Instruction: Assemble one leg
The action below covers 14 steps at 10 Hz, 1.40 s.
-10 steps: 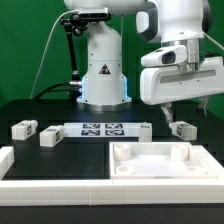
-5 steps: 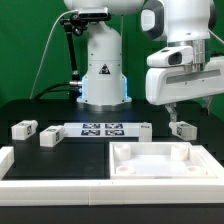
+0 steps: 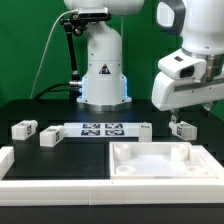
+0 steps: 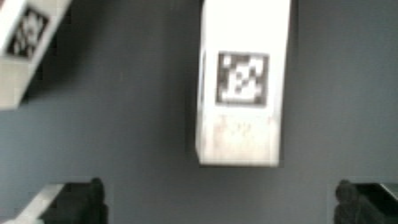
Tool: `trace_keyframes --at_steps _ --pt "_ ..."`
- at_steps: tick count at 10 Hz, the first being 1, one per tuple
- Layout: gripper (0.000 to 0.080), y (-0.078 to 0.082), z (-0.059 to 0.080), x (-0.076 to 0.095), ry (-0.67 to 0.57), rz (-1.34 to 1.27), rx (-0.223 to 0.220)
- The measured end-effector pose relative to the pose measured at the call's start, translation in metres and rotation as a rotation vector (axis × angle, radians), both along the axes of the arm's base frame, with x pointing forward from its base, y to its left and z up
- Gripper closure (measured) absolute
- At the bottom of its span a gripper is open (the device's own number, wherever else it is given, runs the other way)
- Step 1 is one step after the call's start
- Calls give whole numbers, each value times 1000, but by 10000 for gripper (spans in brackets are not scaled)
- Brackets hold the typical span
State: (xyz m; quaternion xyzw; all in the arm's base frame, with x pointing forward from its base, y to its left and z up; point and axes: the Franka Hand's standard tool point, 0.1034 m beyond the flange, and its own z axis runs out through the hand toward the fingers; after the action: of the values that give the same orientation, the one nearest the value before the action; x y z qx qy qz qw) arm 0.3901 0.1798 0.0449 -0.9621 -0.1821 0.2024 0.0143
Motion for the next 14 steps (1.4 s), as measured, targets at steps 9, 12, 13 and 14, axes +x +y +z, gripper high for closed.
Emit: trace_keyframes --at_steps 9,12,13,14 --pt "150 -3 -39 -31 458 54 -223" --pt "272 -3 -40 -31 454 54 -220" --pt "409 -3 -40 -31 454 54 -220" --pt "409 -3 -40 -31 454 54 -220"
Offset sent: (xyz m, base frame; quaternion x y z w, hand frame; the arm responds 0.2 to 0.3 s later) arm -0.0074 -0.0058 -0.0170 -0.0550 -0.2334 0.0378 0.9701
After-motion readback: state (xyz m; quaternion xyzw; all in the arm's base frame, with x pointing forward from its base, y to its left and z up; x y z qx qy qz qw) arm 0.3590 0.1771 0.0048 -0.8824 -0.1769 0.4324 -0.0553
